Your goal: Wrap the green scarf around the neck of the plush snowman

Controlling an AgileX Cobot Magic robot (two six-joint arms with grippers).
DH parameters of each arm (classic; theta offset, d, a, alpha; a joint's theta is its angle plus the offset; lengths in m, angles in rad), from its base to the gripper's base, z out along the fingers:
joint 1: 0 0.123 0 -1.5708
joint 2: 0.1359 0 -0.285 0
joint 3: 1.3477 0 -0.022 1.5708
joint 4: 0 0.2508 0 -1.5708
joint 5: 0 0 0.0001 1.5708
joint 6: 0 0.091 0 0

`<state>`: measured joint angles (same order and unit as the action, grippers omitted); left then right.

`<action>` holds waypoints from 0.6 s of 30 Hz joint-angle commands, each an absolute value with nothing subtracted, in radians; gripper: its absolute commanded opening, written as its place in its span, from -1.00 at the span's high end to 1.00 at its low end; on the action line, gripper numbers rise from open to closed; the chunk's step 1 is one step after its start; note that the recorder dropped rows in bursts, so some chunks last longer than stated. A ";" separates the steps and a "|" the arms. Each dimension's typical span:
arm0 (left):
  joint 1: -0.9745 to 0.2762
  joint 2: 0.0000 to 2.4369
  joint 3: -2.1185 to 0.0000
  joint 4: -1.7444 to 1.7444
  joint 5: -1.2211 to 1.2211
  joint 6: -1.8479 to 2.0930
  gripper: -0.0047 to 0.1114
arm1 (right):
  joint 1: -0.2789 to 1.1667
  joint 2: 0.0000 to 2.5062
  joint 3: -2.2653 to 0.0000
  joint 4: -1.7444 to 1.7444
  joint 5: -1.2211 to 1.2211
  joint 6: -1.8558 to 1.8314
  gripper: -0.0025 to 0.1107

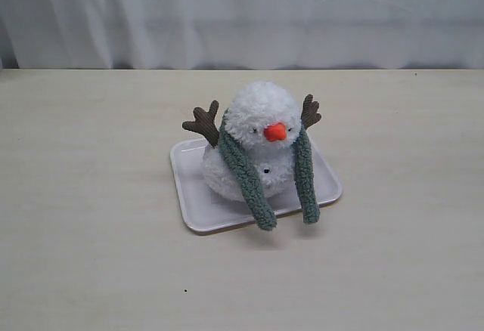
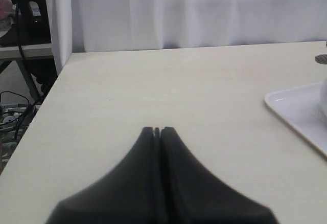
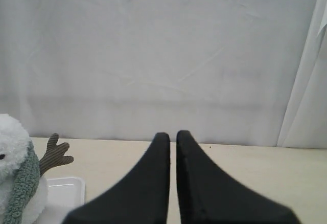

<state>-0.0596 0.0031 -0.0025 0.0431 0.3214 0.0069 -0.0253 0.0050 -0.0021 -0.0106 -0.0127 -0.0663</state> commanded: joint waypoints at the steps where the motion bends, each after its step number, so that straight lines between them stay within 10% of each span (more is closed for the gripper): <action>1: -0.059 0.000 0.000 0.041 0.308 0.005 0.92 | -0.031 0.000 0.000 -0.008 0.035 -0.068 0.88; 18: -0.059 0.000 0.000 0.041 0.308 0.005 0.92 | -0.031 0.000 0.000 -0.008 0.239 -0.068 0.88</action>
